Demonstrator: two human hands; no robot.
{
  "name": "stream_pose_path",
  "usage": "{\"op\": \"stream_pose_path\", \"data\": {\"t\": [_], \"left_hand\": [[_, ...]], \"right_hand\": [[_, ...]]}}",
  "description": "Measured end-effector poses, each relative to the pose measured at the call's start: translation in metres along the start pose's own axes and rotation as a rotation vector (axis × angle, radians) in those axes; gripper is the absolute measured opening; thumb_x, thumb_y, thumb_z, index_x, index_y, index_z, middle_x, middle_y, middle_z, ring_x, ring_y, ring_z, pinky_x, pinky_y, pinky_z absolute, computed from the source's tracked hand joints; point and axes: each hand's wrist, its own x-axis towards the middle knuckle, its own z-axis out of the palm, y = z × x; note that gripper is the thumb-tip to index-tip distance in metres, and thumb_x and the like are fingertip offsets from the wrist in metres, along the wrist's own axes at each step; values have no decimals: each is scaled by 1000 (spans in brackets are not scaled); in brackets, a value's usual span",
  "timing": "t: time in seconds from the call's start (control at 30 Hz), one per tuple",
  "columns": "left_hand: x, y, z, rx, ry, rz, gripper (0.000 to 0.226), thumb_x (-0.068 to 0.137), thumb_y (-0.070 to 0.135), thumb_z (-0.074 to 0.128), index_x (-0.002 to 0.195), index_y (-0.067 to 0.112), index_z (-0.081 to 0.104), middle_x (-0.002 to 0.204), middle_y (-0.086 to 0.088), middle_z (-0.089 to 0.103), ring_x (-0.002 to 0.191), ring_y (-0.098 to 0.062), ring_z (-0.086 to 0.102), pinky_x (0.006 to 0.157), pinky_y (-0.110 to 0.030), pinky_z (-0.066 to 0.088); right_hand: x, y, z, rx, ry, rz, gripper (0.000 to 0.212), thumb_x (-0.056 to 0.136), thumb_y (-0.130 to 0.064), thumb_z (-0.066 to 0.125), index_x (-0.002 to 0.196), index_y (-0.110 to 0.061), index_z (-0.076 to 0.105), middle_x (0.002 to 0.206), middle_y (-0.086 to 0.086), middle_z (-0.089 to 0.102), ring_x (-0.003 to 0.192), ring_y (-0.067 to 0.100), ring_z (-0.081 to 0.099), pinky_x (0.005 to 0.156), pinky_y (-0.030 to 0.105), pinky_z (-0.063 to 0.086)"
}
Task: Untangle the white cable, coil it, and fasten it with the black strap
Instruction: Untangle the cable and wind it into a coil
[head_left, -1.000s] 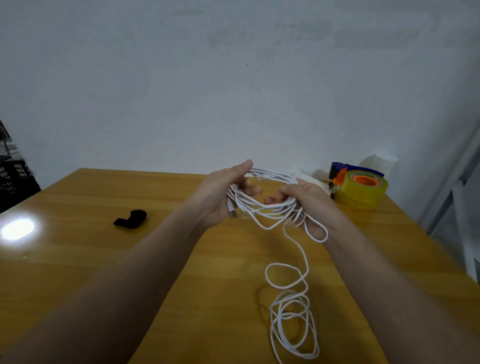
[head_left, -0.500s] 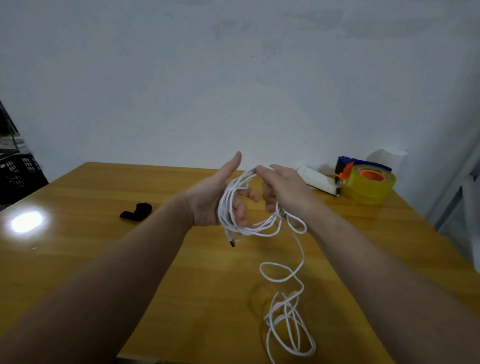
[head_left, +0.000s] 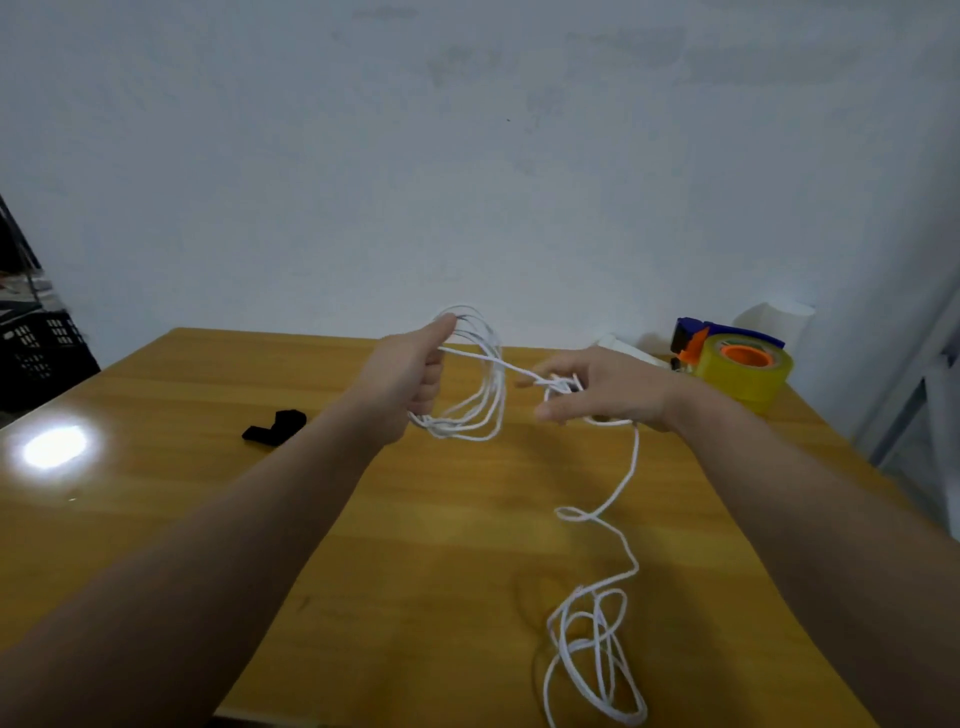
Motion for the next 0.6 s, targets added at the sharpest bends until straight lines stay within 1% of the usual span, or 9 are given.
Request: {"op": "stream_pose_path", "data": {"t": [0.07, 0.13, 0.2, 0.27, 0.3, 0.33, 0.4, 0.5, 0.6], "left_hand": [[2, -3, -6, 54, 81, 27, 46, 96, 37, 51, 58, 22, 29, 40, 11, 21, 34, -7, 15, 37, -17, 13], [3, -8, -7, 117, 111, 69, 48, 96, 36, 51, 56, 21, 31, 39, 11, 24, 35, -7, 18, 38, -17, 15], [0, -11, -4, 206, 79, 131, 50, 95, 41, 52, 53, 21, 32, 40, 10, 25, 38, -9, 19, 40, -19, 16], [-4, -14, 1, 368, -5, 174, 54, 91, 46, 56, 46, 21, 37, 41, 9, 29, 37, -8, 23, 41, -21, 19], [-7, -15, 4, 460, -42, 175, 56, 88, 46, 60, 43, 20, 42, 41, 11, 31, 36, -6, 26, 40, -21, 21], [-8, -17, 7, 531, -61, 172, 54, 87, 45, 63, 42, 20, 47, 40, 13, 32, 35, -3, 27, 39, -19, 22], [-7, -21, 10, 582, -22, 195, 48, 87, 44, 63, 47, 20, 50, 42, 12, 33, 35, -2, 27, 39, -18, 21], [2, -25, 4, 419, 109, 164, 48, 89, 48, 58, 56, 20, 38, 50, 4, 29, 37, -6, 24, 44, -24, 19], [11, -29, -4, 241, 173, 45, 50, 91, 47, 56, 56, 20, 34, 49, 3, 26, 35, -8, 21, 41, -20, 18]], "right_hand": [[2, 6, -3, 48, 159, -33, 19, 79, -24, 74, 98, -20, 71, 70, -7, 57, 61, 4, 50, 57, 20, 35], [4, 11, -1, 219, 261, -43, 9, 81, -20, 72, 83, -13, 68, 62, -4, 49, 53, 8, 40, 51, 21, 31], [7, 13, 2, 444, 316, -25, 22, 78, -28, 70, 82, -8, 60, 56, -3, 41, 47, 8, 31, 44, 21, 27], [10, 12, 3, 689, 394, -3, 41, 72, -38, 68, 95, -5, 60, 60, -1, 35, 46, 7, 27, 39, 19, 25], [11, 11, 3, 807, 434, -4, 41, 73, -39, 67, 97, -6, 61, 62, -1, 37, 47, 6, 31, 38, 18, 28], [12, 10, 3, 899, 464, -11, 34, 79, -37, 65, 96, -8, 63, 66, 0, 44, 51, 7, 38, 40, 18, 35], [15, 7, 3, 923, 516, 4, 21, 90, -30, 60, 91, -10, 64, 77, 2, 58, 66, 10, 56, 57, 23, 51], [18, 8, 6, 801, 736, 91, 29, 96, -33, 52, 82, -11, 64, 81, 1, 63, 77, 14, 58, 74, 28, 50], [18, 8, 8, 1102, 750, 22, 36, 99, -31, 44, 78, -7, 60, 79, 7, 65, 76, 18, 63, 76, 29, 52]]}}
